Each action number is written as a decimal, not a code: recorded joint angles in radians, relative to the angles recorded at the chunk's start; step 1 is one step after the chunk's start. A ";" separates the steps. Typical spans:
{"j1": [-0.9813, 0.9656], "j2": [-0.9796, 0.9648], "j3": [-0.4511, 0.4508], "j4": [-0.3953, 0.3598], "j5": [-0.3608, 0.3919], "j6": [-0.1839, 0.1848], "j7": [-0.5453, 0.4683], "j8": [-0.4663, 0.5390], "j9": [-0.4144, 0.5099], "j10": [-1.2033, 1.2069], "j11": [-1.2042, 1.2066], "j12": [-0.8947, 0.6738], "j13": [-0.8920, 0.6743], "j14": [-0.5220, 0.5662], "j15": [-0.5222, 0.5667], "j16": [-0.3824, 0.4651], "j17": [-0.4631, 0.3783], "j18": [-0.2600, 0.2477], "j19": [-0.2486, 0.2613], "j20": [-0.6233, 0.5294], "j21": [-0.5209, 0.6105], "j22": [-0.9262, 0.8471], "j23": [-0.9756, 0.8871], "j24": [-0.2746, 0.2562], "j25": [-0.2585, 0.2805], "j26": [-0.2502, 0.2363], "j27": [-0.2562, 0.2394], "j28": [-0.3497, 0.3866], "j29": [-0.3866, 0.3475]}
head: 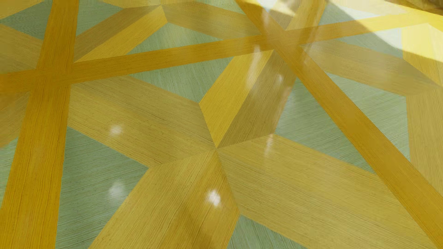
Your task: Head to the dark shelves
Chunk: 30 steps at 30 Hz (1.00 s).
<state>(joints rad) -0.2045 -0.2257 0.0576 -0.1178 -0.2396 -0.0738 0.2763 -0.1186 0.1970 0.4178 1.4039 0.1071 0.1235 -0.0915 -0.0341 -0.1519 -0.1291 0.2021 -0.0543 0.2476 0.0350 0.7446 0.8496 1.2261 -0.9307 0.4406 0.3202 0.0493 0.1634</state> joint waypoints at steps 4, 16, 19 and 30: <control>0.203 -0.252 -0.065 -0.100 -0.019 -0.014 -0.190 0.050 -0.011 -0.085 -0.291 -0.314 0.223 -0.086 0.005 0.069 0.046 -0.012 -0.032 -0.304 -0.120 -0.070 -0.108 -0.012 0.047 -0.277 -0.073 -0.039 -0.023; 0.435 -0.192 -0.118 -0.009 0.225 0.044 -0.187 0.022 -0.029 0.403 -0.783 -0.212 0.284 0.104 -0.040 0.212 0.171 -0.207 -0.014 -0.457 -0.305 -0.048 -0.206 -0.013 0.135 -0.074 -0.064 -0.125 -0.231; 0.119 -0.094 -0.104 0.164 0.215 0.099 -0.141 -0.059 -0.027 0.865 -0.779 -0.152 0.147 0.160 -0.155 0.259 0.103 -0.252 0.001 -0.518 -0.198 0.245 -0.052 0.137 0.021 -0.019 0.008 -0.362 -0.143; -0.319 0.401 0.020 0.223 0.304 0.162 0.084 -0.210 -0.043 -0.296 -1.111 0.332 -0.275 0.041 -0.349 0.257 -0.040 -0.277 0.092 -0.177 -0.080 0.005 -0.150 -0.078 0.026 -0.044 -0.130 -0.165 -0.186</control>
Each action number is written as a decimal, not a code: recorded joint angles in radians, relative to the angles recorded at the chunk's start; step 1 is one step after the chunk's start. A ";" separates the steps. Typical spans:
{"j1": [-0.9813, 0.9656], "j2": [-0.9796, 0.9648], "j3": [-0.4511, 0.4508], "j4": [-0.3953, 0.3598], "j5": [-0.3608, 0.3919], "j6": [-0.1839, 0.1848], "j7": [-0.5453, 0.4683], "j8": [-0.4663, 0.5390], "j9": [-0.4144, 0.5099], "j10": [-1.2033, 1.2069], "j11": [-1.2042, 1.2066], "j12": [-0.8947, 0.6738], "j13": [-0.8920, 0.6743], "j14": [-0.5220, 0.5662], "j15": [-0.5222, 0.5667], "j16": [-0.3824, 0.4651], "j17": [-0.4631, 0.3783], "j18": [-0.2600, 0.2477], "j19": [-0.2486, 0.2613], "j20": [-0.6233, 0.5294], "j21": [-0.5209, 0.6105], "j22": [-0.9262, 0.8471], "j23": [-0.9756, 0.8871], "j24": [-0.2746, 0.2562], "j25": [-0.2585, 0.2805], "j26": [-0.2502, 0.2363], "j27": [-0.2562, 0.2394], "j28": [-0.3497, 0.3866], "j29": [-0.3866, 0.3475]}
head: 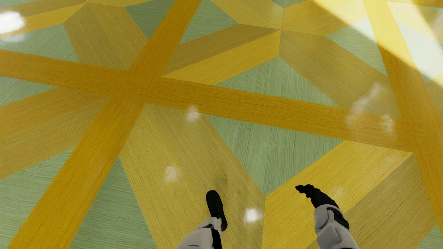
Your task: Head to the dark shelves
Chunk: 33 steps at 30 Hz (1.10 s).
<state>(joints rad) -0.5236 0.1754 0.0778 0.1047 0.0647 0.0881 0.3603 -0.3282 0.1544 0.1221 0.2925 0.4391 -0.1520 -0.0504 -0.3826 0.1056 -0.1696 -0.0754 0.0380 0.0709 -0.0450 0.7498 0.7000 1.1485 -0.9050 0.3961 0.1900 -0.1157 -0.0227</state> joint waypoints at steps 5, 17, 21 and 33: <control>0.101 0.100 0.024 0.033 -0.068 -0.053 0.175 -0.013 0.001 0.269 0.259 0.006 0.061 0.095 0.172 -0.138 0.033 0.321 0.026 0.113 0.036 -0.090 -0.005 0.041 -0.028 -0.006 -0.014 -0.018 0.012; 0.601 -0.663 -0.103 -0.356 -0.287 -0.159 -0.337 0.181 -0.003 0.187 0.461 -0.553 0.487 -0.179 0.359 -0.028 0.163 0.315 -0.139 -0.147 -0.129 -0.230 0.044 0.192 0.018 -0.287 0.066 0.040 0.075; 0.742 -0.649 -0.098 -0.362 -0.022 -0.166 -0.398 0.326 0.007 0.168 -0.171 -0.574 0.498 -0.243 0.368 0.042 0.157 0.315 0.099 -0.168 -0.111 -0.394 0.024 0.103 -0.016 -0.269 0.067 0.093 0.125; 0.213 -0.405 -0.092 0.017 -0.117 -0.028 -0.228 0.092 0.009 1.198 0.290 -0.279 0.331 0.087 0.122 0.010 0.100 0.050 -0.062 -0.132 -0.114 0.028 0.118 0.098 -0.034 -0.035 0.110 0.031 0.065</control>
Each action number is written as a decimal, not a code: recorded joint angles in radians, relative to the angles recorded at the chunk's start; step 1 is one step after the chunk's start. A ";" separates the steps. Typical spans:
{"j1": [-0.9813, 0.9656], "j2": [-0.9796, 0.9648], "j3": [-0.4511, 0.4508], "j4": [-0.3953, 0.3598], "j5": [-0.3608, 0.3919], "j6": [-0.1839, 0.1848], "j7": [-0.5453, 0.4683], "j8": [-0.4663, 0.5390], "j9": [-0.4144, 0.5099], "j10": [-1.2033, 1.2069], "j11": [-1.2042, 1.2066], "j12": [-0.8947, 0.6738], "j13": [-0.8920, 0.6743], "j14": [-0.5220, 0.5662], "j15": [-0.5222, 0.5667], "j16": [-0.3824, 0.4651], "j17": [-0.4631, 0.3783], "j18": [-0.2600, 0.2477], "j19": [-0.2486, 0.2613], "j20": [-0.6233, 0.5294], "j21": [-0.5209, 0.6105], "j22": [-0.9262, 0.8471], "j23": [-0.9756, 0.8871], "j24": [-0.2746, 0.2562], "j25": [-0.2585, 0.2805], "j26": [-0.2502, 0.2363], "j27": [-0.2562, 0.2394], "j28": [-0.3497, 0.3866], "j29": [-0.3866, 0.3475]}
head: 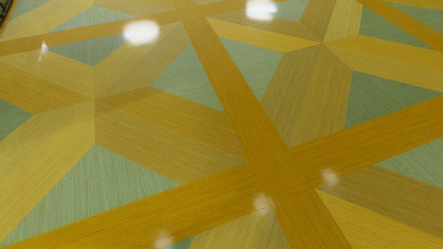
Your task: Head to the dark shelves
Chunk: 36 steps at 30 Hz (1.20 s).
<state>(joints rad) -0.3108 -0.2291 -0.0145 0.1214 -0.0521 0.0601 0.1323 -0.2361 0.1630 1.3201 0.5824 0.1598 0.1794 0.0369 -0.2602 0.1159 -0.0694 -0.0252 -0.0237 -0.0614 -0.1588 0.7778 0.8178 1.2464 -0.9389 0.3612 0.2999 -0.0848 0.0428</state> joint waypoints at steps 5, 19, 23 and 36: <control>-0.233 0.222 0.081 0.047 0.024 0.018 0.162 -0.103 -0.002 -0.655 -0.142 0.174 -0.224 -0.014 -0.101 -0.013 -0.102 0.048 0.028 0.126 0.081 -0.061 -0.045 -0.198 0.012 0.040 -0.085 0.021 -0.050; 0.077 0.035 0.049 -0.254 -0.130 -0.142 0.076 0.136 0.028 -0.885 0.783 -0.071 -0.125 -0.131 0.218 -0.112 -0.042 0.163 -0.012 0.009 0.129 0.083 -0.195 0.190 0.100 -0.060 -0.041 -0.099 -0.039; 0.301 -0.258 -0.006 -0.286 -0.152 -0.140 0.001 0.196 0.025 -0.978 0.622 -0.297 0.016 -0.229 0.238 -0.088 -0.021 0.134 -0.030 -0.111 0.068 -0.007 -0.172 0.176 0.129 -0.183 -0.041 -0.046 0.045; 0.547 -0.253 -0.064 -0.119 0.000 -0.052 0.050 0.013 0.023 -0.466 0.077 -0.128 0.212 -0.018 0.154 -0.009 0.148 -0.026 -0.107 -0.121 -0.189 -0.024 -0.118 -0.051 0.136 0.032 0.042 0.005 -0.096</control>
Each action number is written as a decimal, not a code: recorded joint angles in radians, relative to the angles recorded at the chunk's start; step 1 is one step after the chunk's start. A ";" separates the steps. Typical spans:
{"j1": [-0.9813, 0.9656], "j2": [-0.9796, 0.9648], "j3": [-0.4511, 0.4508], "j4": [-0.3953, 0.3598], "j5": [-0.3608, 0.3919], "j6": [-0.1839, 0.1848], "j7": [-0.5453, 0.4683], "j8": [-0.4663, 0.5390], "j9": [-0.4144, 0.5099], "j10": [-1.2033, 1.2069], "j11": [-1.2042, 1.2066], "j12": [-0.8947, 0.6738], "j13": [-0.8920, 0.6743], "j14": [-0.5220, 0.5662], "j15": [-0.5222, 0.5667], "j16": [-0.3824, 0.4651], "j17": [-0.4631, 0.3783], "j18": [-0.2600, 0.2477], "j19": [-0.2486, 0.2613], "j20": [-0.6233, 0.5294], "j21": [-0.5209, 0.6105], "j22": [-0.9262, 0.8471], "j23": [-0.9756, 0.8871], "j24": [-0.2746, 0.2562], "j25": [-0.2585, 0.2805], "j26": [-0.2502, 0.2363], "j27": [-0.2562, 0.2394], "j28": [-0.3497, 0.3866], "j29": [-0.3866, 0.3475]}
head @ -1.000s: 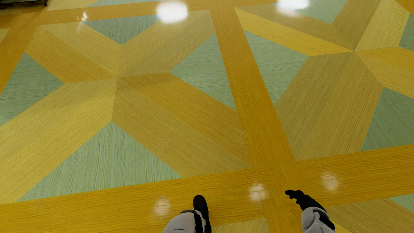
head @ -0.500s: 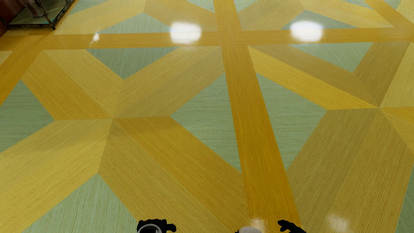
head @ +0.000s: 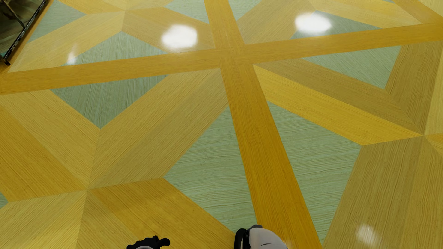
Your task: Head to the dark shelves
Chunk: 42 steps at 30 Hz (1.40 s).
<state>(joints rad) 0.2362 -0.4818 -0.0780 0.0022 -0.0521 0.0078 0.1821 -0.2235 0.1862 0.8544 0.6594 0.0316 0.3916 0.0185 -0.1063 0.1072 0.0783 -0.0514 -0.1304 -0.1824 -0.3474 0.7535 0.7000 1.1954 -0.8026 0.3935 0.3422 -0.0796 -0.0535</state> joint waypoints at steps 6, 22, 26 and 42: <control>-0.589 0.342 0.096 0.157 0.059 0.070 -0.113 -0.035 -0.015 0.486 -0.138 0.214 -0.221 0.024 -0.177 0.067 -0.125 0.045 0.054 -0.034 0.227 0.112 0.144 0.207 -0.217 -0.163 -0.067 -0.247 0.133; -0.598 0.493 0.162 -0.052 -0.181 -0.084 0.144 0.046 0.001 -0.288 0.618 0.043 -0.430 -0.090 0.093 -0.125 -0.190 0.233 0.111 0.354 0.412 0.078 -0.047 0.215 -0.094 -0.052 -0.095 -0.060 0.097; -0.342 0.080 0.081 -0.146 -0.176 -0.095 0.064 0.180 -0.004 -0.484 0.683 -0.159 -0.217 -0.137 0.086 -0.100 -0.153 0.213 0.082 0.183 0.287 0.048 -0.130 0.265 0.033 -0.236 -0.109 0.006 0.026; -0.090 0.027 -0.022 -0.060 0.001 -0.003 -0.024 -0.102 -0.010 0.176 0.022 -0.103 0.043 0.122 -0.055 -0.024 0.003 -0.064 -0.055 0.069 0.125 0.172 0.027 0.045 -0.002 0.013 0.022 -0.060 0.055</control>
<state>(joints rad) 0.1459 -0.4544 -0.0999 -0.0577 -0.0513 0.0050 0.1585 -0.3252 0.1760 1.0307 0.6815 -0.0711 0.4349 0.1400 -0.1617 0.0831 0.0816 -0.1154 -0.1851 -0.1133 -0.2229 0.9259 0.7273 1.2405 -0.8048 0.4065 0.3642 -0.1400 0.0015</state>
